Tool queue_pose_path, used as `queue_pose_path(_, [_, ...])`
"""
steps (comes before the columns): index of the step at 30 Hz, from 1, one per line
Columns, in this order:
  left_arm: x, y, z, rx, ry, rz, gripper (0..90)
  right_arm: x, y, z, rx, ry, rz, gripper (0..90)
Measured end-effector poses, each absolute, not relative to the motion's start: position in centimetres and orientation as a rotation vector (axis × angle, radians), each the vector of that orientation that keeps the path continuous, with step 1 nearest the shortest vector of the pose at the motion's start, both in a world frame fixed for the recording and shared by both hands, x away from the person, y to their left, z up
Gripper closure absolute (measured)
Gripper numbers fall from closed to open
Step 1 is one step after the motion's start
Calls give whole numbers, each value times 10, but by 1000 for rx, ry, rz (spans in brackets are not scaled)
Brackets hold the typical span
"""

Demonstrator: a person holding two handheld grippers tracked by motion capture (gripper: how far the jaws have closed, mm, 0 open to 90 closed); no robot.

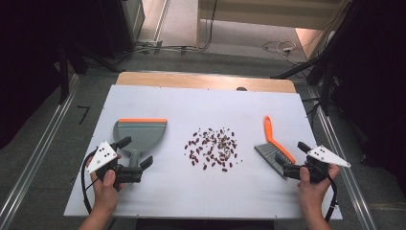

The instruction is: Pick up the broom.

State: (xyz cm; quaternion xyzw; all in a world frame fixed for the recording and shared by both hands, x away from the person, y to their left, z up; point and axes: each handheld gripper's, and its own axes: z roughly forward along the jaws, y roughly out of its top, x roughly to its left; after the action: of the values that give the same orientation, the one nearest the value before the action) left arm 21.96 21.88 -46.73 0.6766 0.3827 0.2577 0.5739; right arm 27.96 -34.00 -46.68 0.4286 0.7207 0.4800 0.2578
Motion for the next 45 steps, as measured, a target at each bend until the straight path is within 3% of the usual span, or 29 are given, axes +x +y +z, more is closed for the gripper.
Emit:
queue_pose_path(26, [220,218,-466,1592,900,611,0,306,-325,-435,1192,1962,1227,0])
queue_pose_path(45, [221,215,-465,1592,886,590,0,365,-304,-416,1263,2062,1173,28])
